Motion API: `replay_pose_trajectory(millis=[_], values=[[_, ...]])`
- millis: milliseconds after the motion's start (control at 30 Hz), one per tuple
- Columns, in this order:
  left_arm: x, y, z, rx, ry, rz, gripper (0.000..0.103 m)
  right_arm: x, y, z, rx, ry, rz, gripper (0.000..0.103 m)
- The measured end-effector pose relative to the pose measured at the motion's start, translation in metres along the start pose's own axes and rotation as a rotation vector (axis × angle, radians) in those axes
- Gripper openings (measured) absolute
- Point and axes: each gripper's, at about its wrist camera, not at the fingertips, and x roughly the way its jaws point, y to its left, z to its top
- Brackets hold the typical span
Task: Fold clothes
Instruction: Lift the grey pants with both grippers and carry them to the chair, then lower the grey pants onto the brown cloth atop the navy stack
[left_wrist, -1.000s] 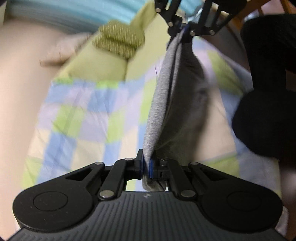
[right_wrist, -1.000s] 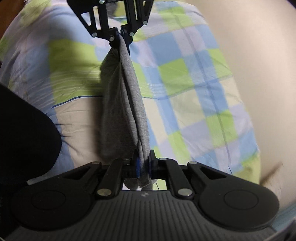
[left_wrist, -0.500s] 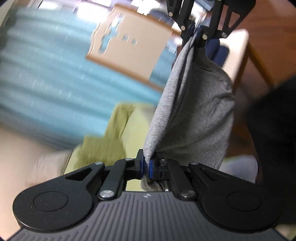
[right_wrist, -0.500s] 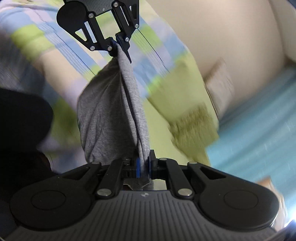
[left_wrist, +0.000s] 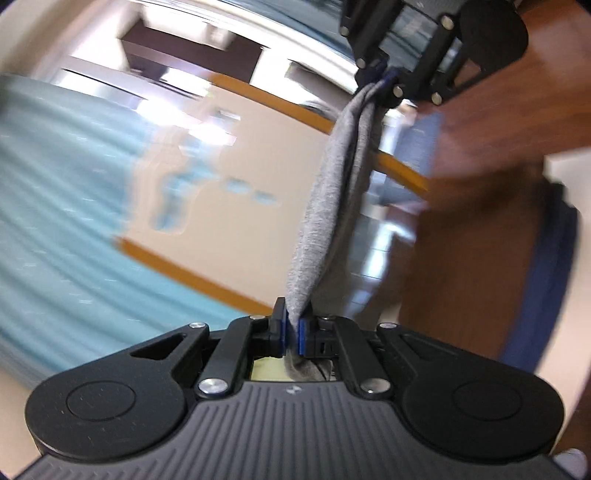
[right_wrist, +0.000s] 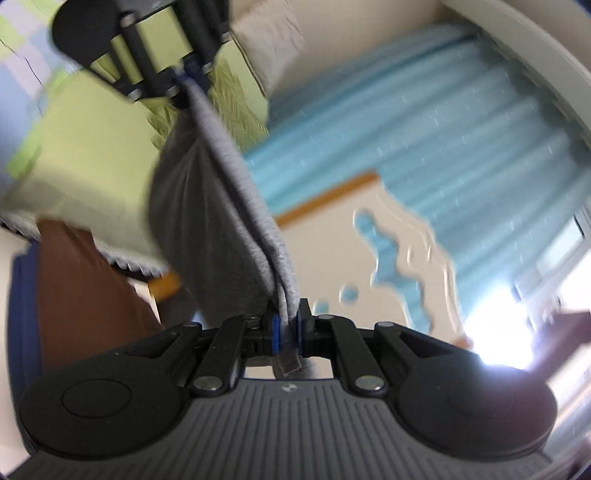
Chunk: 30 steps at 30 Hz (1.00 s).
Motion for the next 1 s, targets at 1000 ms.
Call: replay_pose_trajectory(millis=[1000], values=[[0.021, -0.053, -0.080, 0.046, -0.006, -0.100, 0.008, -0.013, 0.091, -0.065, -0.030, 0.093, 0.131, 0.000]])
